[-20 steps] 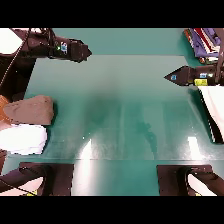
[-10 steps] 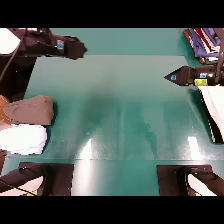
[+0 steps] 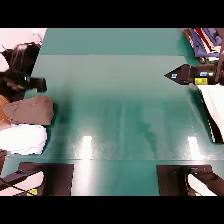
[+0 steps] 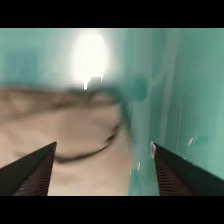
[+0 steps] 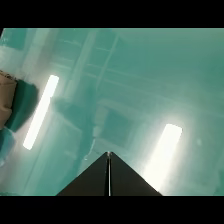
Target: Fold the shirts.
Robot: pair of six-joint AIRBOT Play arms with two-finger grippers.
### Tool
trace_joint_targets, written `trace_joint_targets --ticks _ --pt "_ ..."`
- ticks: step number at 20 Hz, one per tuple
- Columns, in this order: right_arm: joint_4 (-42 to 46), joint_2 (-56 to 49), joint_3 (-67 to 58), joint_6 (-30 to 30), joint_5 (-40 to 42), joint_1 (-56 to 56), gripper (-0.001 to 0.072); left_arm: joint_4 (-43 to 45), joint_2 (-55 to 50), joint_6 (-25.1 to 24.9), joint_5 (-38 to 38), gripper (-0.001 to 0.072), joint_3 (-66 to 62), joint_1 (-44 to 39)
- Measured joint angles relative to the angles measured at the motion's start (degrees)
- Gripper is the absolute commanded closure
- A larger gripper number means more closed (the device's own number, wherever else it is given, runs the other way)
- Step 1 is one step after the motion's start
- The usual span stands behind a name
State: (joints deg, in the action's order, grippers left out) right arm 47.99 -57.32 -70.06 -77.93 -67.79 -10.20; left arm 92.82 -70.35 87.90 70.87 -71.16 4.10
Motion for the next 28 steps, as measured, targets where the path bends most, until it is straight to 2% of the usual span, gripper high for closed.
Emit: trace_joint_targets --ticks 4,5,6,7,13,18,24,28 --pt "0.0 0.0 0.0 0.0 0.3 0.0 0.0694 1.0 0.0 1.0 -3.9 -0.0004 8.5 2.7" --pt "0.0 0.0 0.0 0.0 0.3 0.0 0.0694 1.2 0.0 1.4 -4.4 0.0195 9.5 3.1" --pt "0.0 0.0 0.0 0.0 0.3 0.0 0.0694 1.2 0.2 1.9 -4.9 0.0517 10.3 3.2" --pt "0.0 0.0 0.0 0.0 0.3 0.0 0.0694 1.1 0.3 2.1 -5.0 0.0674 10.9 3.3" --pt "-0.4 0.0 -1.1 0.0 0.6 0.3 0.0694 1.4 5.4 3.0 -5.6 0.0680 8.5 3.7" --pt "-1.3 0.0 -9.8 -0.1 1.0 2.1 0.0694 -0.5 14.9 2.0 -3.2 0.0682 -6.4 1.2" --pt "-1.4 0.0 -19.1 0.0 2.0 6.3 0.0694 -1.2 19.2 1.0 0.5 0.0683 -22.6 -14.9" --pt "-1.4 0.0 -21.1 0.0 1.6 8.0 0.0694 -0.4 14.7 1.9 1.1 0.0682 -25.3 -28.7"
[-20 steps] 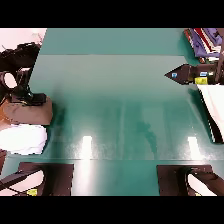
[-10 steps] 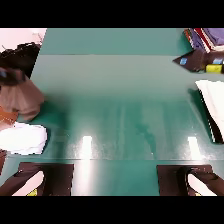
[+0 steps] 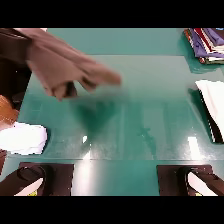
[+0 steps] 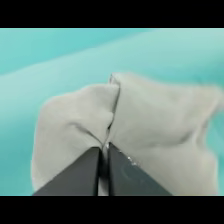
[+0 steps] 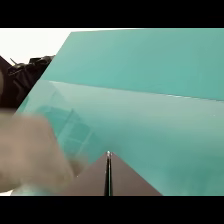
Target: Fold the shirts.
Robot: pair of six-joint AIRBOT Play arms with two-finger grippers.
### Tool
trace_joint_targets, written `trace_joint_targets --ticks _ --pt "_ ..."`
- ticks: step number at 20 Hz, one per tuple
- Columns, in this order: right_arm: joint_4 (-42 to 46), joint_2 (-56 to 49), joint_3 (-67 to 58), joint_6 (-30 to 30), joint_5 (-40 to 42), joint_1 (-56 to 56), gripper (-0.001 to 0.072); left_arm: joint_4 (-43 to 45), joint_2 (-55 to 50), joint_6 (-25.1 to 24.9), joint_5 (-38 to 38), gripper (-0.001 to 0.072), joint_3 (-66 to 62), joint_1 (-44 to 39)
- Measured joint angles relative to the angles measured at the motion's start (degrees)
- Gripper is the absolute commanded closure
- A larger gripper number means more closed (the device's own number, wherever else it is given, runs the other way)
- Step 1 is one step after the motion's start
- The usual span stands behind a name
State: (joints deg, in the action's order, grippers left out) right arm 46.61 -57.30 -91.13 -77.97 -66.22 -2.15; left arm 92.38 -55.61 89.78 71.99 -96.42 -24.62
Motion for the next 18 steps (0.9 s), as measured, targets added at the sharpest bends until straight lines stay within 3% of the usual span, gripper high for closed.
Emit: trace_joint_targets --ticks 4,5,6,9,11,15,18 --pt "0.0 0.0 -0.5 0.0 -1.6 0.5 0.0695 -1.9 -10.5 0.4 -0.7 0.0653 -0.7 -14.5" --pt "0.0 0.0 -0.6 0.0 -2.1 0.6 0.0694 -3.8 -13.5 0.1 -2.2 0.0317 -0.9 -17.8" --pt "0.0 0.0 -0.6 0.0 -2.4 0.6 0.0695 -5.5 -16.1 -0.5 -4.3 0.0058 -0.9 -20.5" --pt "0.0 0.0 -0.7 0.0 -3.5 0.7 0.0694 -8.0 -21.5 -2.6 -9.9 0.0057 -1.0 -24.7" --pt "0.0 0.0 -0.7 0.0 -4.5 0.7 0.0695 -7.1 -22.9 -2.5 -10.3 0.0057 -1.2 -23.1" --pt "0.0 0.0 -0.7 0.0 -5.5 0.7 0.0694 -6.6 -23.8 -1.1 -5.2 0.0057 0.9 -11.8" --pt "0.0 0.0 -0.7 0.0 -5.7 0.7 0.0694 -11.2 -24.1 -1.0 -4.6 0.0058 7.9 -3.0"
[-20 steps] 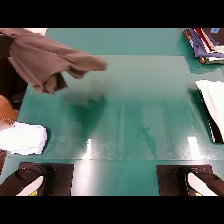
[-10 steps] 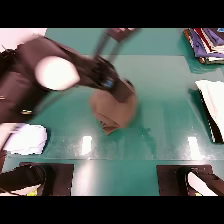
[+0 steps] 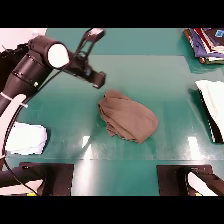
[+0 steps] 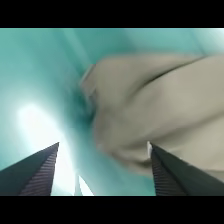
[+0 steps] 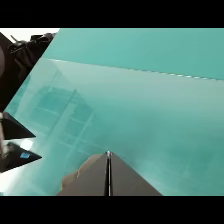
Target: Fold the shirts.
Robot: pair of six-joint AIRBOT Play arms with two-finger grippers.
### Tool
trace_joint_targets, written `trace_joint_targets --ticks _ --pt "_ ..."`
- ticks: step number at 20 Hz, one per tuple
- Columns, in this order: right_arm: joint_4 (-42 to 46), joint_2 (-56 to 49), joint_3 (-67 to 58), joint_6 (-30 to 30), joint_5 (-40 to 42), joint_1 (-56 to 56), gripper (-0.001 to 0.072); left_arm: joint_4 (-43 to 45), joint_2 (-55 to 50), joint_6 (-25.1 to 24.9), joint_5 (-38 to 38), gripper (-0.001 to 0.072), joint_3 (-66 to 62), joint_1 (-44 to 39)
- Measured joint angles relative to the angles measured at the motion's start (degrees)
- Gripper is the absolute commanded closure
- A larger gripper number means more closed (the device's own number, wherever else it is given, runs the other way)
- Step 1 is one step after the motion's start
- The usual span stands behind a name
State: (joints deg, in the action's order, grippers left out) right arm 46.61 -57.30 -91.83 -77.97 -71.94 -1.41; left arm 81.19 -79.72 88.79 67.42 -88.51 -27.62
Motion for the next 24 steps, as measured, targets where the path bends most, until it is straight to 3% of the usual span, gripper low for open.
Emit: trace_joint_targets --ticks 5,6,8,11,12,17,18,20,24 --pt "0.0 0.0 0.0 0.0 -0.2 0.0 0.0694 -14.2 -2.4 -5.5 -8.9 0.0058 15.6 7.8" --pt "0.0 0.0 0.0 0.0 -0.2 0.0 0.0694 -17.2 -3.5 -7.1 -10.2 0.0119 17.2 8.4" --pt "0.0 0.0 0.0 0.0 -0.2 0.0 0.0694 -24.2 -6.0 -10.8 -12.6 0.0311 19.2 9.1" --pt "0.0 0.1 1.6 -0.2 -0.3 0.0 0.0694 -32.0 -8.6 -15.0 -14.8 0.0387 20.6 9.7" --pt "0.2 0.3 3.0 -0.7 -0.3 0.0 0.0694 -33.4 -9.1 -15.8 -15.3 0.0683 20.8 9.9" --pt "5.4 3.1 16.6 -4.0 -0.7 0.0 0.0692 -36.0 -9.7 -17.7 -15.6 0.0680 18.8 11.9" --pt "7.1 3.7 20.5 -4.9 -0.9 0.0 0.0648 -35.7 -9.3 -17.8 -15.2 0.0680 17.6 12.7" --pt "9.0 4.2 28.3 -6.0 -1.6 0.0 0.0174 -33.7 -8.1 -17.8 -14.6 0.0679 15.1 14.1" --pt "9.1 1.2 43.1 -7.0 -0.7 -3.6 0.0167 -28.9 -5.6 -17.4 -13.2 0.0679 11.5 15.2"
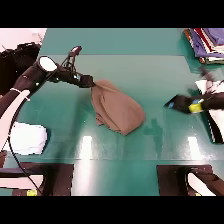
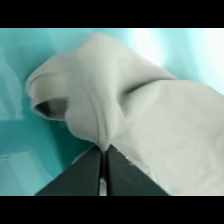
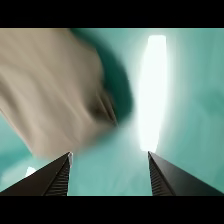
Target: Fold the shirts.
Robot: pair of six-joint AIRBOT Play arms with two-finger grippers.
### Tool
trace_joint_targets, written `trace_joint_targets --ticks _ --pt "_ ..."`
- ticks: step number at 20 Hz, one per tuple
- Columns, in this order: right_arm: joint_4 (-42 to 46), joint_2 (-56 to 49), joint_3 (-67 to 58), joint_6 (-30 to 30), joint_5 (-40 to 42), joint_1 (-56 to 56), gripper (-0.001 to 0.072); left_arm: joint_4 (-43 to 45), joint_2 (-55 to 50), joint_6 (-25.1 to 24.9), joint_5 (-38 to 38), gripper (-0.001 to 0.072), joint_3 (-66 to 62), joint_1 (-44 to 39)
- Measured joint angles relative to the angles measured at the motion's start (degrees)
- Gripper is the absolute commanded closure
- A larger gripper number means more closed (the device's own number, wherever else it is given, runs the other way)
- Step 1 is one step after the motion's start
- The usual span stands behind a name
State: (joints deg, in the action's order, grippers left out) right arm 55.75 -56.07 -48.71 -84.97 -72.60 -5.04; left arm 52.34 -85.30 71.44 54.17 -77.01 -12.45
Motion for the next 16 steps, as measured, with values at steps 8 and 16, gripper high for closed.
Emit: trace_joint_targets --ticks 8,16 --pt "-10.4 -16.0 6.0 3.2 18.5 -16.5 0.0523 3.8 1.2 0.2 3.1 0.0680 -1.4 0.4" --pt "-7.0 -19.1 -9.0 6.9 21.4 -17.6 0.0697 8.7 8.0 1.4 3.8 0.0680 -3.1 0.5"
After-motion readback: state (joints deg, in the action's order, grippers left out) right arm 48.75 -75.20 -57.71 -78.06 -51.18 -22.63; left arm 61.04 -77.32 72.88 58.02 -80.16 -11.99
